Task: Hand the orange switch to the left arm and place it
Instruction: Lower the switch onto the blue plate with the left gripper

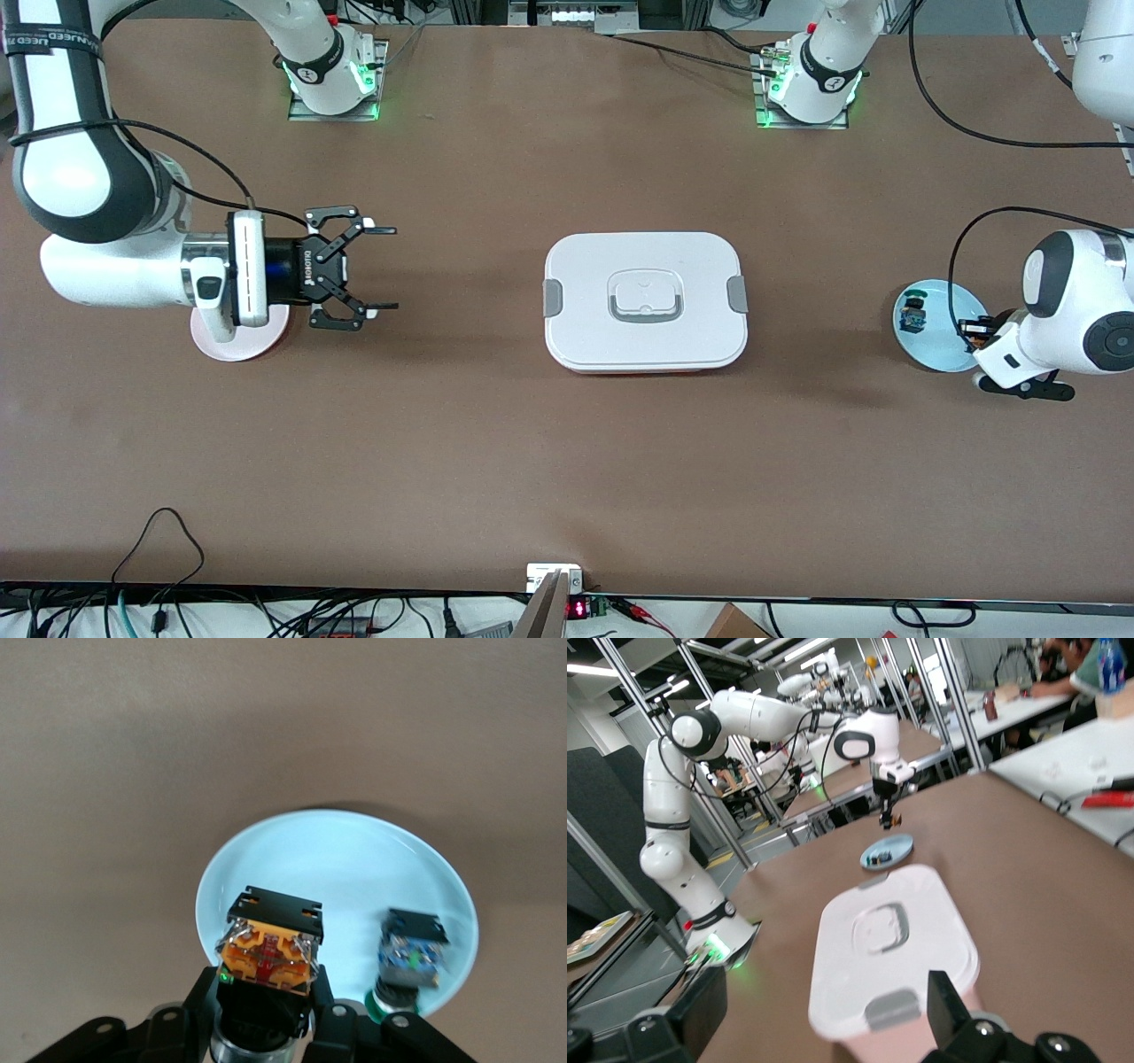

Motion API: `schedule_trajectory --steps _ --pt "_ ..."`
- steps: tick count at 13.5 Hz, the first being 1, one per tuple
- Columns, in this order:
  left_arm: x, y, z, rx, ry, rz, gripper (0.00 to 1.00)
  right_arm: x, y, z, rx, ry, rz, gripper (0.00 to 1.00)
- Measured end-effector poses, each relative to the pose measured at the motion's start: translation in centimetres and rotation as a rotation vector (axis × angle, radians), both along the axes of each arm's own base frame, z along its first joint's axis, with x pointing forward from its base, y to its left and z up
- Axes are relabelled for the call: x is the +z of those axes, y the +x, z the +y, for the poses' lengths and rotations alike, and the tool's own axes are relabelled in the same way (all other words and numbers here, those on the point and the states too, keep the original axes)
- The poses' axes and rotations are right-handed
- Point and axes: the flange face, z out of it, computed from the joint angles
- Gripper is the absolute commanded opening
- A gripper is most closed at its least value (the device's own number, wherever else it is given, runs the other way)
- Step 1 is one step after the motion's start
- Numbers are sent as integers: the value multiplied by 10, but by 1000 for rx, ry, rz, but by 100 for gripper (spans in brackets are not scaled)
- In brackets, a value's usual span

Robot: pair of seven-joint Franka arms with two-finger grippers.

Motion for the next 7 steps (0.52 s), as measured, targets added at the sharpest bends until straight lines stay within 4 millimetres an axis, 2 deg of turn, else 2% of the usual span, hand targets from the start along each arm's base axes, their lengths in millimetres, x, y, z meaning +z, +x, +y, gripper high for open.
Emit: schedule_trajectory --steps 3,7 --pt "-22 -2 14 6 -24 -10 3 2 -5 -19 2 -85 128 100" --pt "-56 -9 32 -12 -71 -7 8 26 -9 -26 -61 -236 317 100"
